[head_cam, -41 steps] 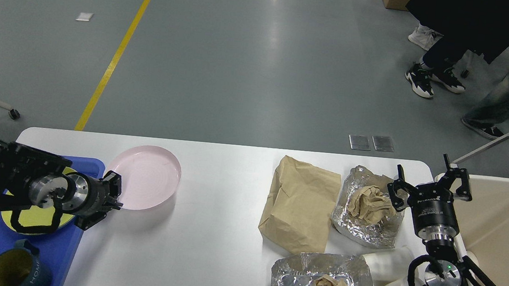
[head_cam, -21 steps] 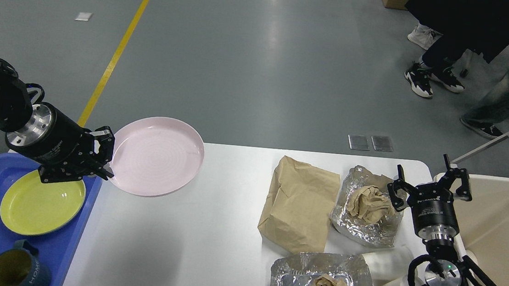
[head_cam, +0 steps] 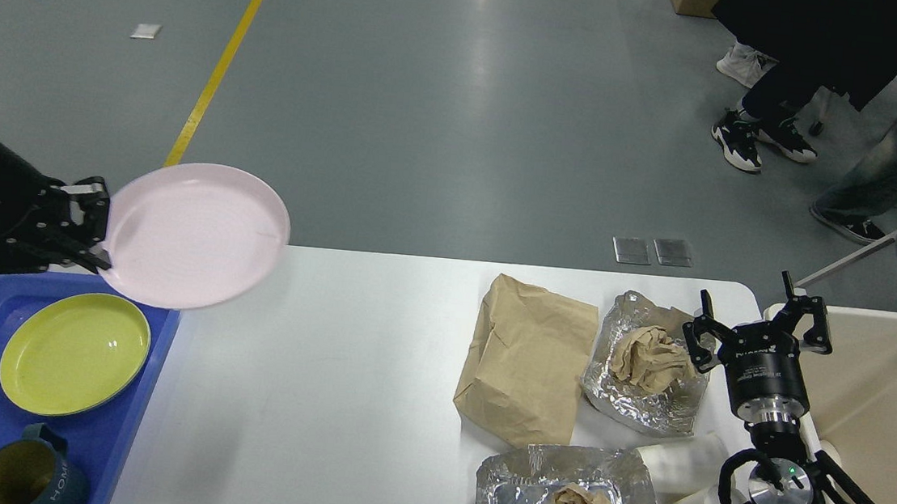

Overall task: Tidy desktop
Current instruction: 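Lift the pink plate and stack it onto the yellow plate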

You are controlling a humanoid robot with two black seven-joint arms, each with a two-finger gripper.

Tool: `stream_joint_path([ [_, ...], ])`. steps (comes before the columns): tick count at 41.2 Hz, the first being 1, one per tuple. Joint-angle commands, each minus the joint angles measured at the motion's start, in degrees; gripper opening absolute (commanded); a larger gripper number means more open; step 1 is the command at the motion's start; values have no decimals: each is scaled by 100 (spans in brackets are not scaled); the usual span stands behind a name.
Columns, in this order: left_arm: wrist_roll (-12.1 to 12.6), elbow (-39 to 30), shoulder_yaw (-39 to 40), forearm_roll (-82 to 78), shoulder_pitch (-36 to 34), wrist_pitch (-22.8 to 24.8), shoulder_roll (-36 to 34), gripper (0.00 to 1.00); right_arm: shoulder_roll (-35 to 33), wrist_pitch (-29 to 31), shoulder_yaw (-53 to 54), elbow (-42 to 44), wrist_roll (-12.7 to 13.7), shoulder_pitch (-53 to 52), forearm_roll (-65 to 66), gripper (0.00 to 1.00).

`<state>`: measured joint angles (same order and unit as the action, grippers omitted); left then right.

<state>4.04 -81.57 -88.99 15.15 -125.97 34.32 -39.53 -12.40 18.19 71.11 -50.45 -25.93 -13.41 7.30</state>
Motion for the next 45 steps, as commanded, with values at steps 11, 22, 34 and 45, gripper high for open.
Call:
stream_joint_path([
  [11, 97, 2908, 1751, -179, 3462, -75, -1311, 0, 1, 0, 0, 0, -8, 5, 0, 100],
  [22, 641, 4052, 3678, -214, 5733, -382, -996, 0, 1, 0, 0, 0, 1, 5, -9, 100],
  [34, 659, 4114, 3915, -223, 6058, -787, -635, 0, 1, 0, 0, 0, 1, 5, -9, 100],
  [45, 650, 4114, 4030, -232, 6207, -804, -617, 0, 1, 0, 0, 0, 1, 5, 0, 100],
])
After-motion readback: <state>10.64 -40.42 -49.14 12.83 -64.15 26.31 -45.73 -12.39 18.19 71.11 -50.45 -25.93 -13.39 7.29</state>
